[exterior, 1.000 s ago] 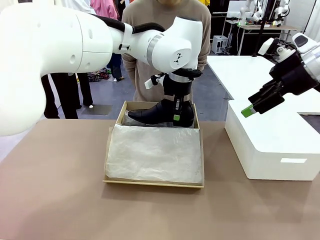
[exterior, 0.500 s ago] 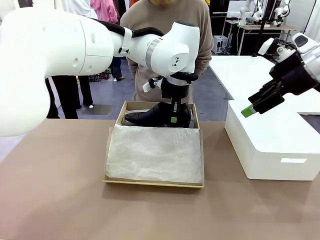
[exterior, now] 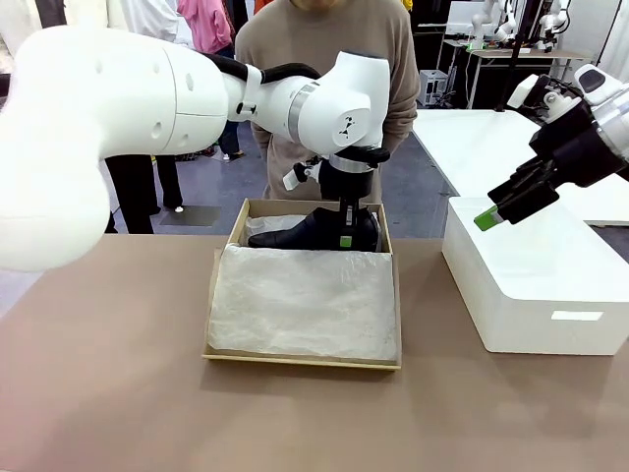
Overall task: Pack the shoes into the box.
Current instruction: Place the other shoe of the Shoes into the Shoes Box.
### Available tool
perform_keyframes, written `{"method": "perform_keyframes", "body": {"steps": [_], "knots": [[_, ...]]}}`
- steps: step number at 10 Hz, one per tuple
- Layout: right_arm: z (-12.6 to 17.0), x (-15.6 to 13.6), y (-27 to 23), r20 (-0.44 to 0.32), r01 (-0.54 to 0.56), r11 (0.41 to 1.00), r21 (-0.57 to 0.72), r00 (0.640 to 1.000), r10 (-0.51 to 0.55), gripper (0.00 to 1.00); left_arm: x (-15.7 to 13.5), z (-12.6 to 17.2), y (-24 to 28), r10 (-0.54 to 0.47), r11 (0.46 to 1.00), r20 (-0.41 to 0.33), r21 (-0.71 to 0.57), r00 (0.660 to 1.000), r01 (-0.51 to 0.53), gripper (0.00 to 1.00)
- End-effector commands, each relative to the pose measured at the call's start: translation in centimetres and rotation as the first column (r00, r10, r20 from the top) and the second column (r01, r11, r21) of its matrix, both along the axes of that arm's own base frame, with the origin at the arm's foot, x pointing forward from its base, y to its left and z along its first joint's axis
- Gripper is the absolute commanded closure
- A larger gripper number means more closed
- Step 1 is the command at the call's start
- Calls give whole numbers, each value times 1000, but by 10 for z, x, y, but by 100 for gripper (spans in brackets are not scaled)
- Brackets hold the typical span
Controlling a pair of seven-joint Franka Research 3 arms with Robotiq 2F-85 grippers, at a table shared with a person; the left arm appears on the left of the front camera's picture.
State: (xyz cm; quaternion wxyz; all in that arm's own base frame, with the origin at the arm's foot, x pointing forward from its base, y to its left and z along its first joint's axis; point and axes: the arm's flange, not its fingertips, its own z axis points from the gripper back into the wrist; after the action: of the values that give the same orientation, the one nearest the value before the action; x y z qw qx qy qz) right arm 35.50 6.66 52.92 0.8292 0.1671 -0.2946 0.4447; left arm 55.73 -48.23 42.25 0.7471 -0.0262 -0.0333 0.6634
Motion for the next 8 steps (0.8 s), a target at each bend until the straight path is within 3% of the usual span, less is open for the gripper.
{"method": "perform_keyframes", "body": {"steps": [1, 5, 6, 8], "knots": [[0, 1, 0, 3, -8, 1000, 15, 1000, 8, 0, 5, 7, -9, 75, 997, -10, 6, 997, -75, 100], [0, 1, 0, 3, -8, 1000, 15, 1000, 8, 0, 7, 2, -13, 50, 999, -51, 12, 997, -49, 100], [0, 1, 0, 3, -8, 1000, 15, 1000, 8, 0, 8, 1, -11, 43, 999, -60, 11, 997, -43, 87], [0, 1, 0, 3, -8, 1000, 15, 1000, 8, 0, 7, 9, -7, 35, 999, -82, 2, 996, -35, 48]]}}
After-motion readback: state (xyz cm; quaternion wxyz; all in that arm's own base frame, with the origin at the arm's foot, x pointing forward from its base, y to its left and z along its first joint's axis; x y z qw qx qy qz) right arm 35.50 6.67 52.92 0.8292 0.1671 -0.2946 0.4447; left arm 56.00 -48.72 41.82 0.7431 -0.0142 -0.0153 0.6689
